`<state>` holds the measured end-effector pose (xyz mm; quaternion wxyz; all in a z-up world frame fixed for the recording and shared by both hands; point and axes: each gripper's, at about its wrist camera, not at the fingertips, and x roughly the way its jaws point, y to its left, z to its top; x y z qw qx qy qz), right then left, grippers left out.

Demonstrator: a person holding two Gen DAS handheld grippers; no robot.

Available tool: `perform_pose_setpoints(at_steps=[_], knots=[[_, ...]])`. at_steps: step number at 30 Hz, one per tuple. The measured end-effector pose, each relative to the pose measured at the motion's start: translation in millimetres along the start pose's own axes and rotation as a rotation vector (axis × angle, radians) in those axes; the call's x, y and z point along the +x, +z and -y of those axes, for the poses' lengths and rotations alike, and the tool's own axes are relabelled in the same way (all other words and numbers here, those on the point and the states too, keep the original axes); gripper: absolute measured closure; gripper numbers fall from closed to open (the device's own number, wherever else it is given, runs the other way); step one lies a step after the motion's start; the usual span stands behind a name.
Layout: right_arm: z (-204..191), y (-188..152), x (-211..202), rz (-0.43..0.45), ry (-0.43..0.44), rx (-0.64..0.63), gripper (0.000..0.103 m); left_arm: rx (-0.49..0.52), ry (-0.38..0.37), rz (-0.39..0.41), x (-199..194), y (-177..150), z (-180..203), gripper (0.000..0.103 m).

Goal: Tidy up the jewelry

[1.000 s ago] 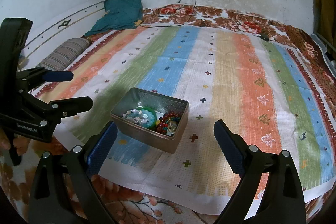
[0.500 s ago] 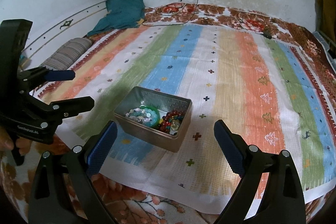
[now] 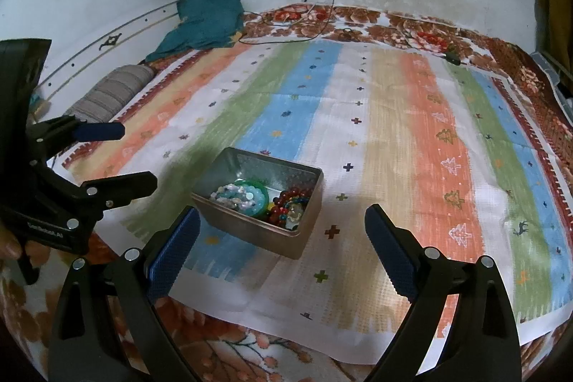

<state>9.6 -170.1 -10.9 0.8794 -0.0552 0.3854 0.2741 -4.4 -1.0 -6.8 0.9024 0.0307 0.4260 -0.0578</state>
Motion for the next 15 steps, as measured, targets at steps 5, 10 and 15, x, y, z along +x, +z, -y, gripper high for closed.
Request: perform_pose_setpoints(at_steps=[5, 10, 15], knots=[[-1.6, 0.1, 1.0, -0.008, -0.002, -0.01, 0.009, -0.001, 0.003, -0.002, 0.4, -0.2, -0.6, 0.006], [-1.7, -0.1, 1.4, -0.007, -0.009, -0.004, 0.009, -0.025, -0.016, -0.018, 3.2, 0.4, -6.1, 0.006], [-0.8, -0.4, 2.4, -0.011, -0.008, -0.005, 0.009, -0.017, -0.005, -0.023, 3.9, 0.0, -4.9, 0.006]])
